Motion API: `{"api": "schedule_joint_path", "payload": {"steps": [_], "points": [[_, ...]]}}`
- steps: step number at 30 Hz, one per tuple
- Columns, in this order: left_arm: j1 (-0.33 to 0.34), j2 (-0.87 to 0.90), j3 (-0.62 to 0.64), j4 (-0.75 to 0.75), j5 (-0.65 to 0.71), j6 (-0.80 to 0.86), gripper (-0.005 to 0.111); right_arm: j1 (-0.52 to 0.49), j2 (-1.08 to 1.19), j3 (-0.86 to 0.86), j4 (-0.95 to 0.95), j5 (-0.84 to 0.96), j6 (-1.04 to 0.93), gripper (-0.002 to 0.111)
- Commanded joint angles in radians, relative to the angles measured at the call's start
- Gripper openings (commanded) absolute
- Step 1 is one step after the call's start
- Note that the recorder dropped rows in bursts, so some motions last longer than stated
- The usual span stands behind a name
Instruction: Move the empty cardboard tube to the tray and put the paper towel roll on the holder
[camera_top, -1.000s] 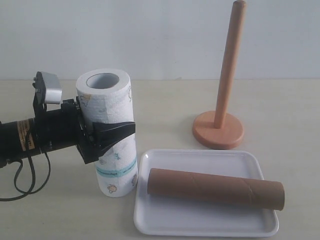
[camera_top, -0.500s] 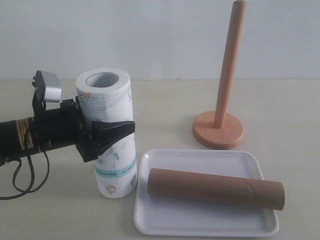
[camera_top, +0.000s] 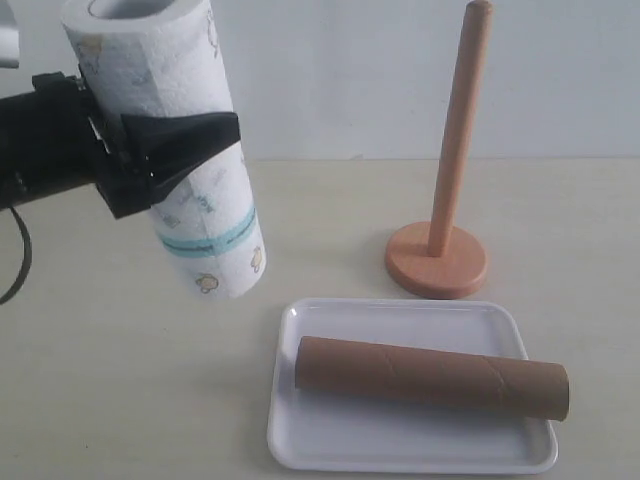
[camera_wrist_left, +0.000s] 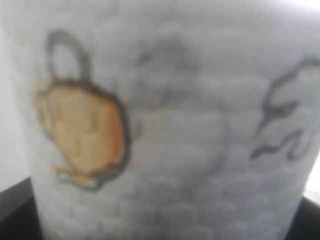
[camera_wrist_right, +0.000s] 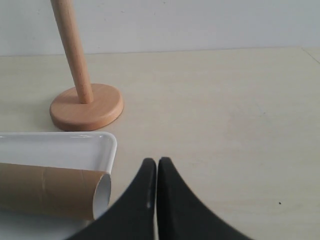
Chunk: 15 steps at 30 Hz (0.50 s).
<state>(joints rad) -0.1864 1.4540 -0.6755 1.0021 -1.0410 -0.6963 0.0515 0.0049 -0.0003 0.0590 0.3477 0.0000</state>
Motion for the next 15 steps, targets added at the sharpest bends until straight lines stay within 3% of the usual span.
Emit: {"api": "schedule_joint_path", "payload": {"steps": [1, 6, 9, 15], "points": [[-0.087, -0.034, -0.102, -0.018, 0.071, -0.066, 0.004, -0.003, -0.005, 0.0, -0.003, -0.012, 0.0, 0.0], [-0.247, -0.034, -0.264, -0.018, 0.283, -0.074, 0.004, -0.003, -0.005, 0.0, -0.003, -0.012, 0.0, 0.0], [-0.31, -0.032, -0.324, -0.055, 0.407, -0.074, 0.004, -0.003, -0.005, 0.0, -0.003, -0.012, 0.0, 0.0], [-0.373, 0.005, -0.392, -0.124, 0.418, -0.074, 0.004, -0.003, -0.005, 0.0, -0.003, -0.012, 0.0, 0.0]]}}
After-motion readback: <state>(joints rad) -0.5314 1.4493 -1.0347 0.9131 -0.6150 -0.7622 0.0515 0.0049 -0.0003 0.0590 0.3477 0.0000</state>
